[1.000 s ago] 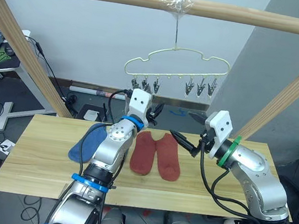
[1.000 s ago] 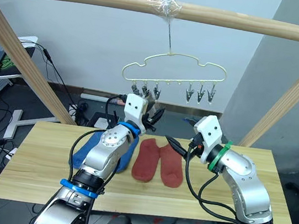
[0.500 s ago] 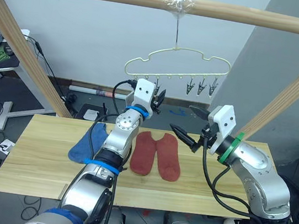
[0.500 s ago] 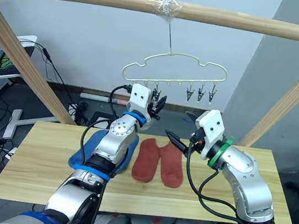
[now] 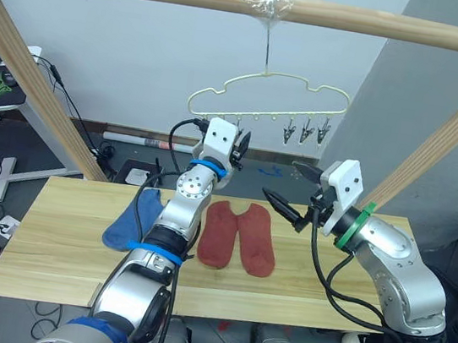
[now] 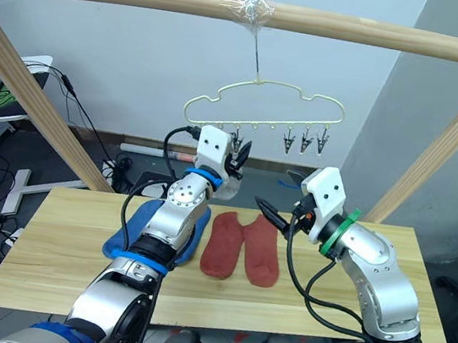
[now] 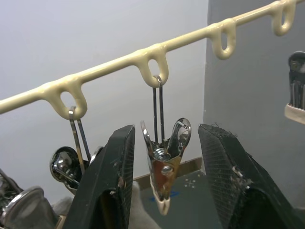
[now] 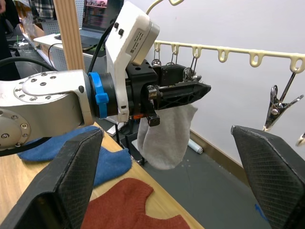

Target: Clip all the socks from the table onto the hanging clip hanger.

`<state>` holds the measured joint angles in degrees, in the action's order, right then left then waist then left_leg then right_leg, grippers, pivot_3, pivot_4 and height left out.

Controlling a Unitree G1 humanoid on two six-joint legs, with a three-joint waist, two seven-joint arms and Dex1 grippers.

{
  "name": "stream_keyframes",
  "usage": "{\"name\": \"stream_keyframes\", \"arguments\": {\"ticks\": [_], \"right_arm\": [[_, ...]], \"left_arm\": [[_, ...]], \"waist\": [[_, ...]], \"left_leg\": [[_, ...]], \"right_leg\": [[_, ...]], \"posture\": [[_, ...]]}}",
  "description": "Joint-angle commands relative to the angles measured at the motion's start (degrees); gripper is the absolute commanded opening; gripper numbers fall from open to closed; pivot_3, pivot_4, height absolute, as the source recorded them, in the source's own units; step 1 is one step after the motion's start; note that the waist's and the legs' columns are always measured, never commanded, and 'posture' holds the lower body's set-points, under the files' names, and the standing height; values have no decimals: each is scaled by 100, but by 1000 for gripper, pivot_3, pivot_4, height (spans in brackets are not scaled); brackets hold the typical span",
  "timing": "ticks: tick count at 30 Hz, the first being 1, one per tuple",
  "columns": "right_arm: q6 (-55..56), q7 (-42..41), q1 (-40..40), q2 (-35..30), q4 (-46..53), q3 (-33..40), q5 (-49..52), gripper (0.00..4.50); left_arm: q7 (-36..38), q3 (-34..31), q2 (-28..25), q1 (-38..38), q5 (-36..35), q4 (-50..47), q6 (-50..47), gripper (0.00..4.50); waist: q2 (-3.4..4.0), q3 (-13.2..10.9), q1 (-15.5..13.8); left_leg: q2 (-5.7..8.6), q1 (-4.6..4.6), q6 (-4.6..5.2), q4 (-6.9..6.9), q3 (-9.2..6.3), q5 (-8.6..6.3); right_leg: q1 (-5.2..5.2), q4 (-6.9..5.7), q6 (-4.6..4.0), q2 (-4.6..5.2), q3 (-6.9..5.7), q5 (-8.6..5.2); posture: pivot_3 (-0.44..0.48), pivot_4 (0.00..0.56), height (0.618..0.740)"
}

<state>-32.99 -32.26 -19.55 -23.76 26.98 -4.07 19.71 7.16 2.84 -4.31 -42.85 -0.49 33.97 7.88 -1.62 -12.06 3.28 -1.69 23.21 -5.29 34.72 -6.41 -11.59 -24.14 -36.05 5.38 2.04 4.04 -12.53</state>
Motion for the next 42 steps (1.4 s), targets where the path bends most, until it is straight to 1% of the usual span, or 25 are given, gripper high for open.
{"name": "stream_keyframes", "arguments": {"ticks": [1,26,34,42], "right_arm": [[57,4,-110,-5,282,74,110,4500],[11,9,-119,-21,291,105,133,4500],[9,13,-103,-34,296,117,136,4500],[-32,59,-101,-33,318,137,156,4500]], "left_arm": [[-47,-51,7,-139,65,-116,150,2129],[-43,-41,117,-237,208,-27,263,2129],[-187,90,23,-248,565,6,286,2129],[-519,30,96,-240,659,18,181,2129]], "waist": [[0,0,0],[0,0,0],[0,0,1],[0,0,1]], "left_leg": [[0,0,0,0,0,0],[0,-2,0,8,0,0],[0,-4,0,10,0,0],[0,-6,0,13,0,1]], "right_leg": [[0,0,0,0,0,0],[3,-7,1,0,0,3],[4,-10,1,0,1,3],[5,-16,1,0,1,3]], "posture": [[-84,161,740],[-85,166,740],[-89,169,740],[-91,169,740]]}}
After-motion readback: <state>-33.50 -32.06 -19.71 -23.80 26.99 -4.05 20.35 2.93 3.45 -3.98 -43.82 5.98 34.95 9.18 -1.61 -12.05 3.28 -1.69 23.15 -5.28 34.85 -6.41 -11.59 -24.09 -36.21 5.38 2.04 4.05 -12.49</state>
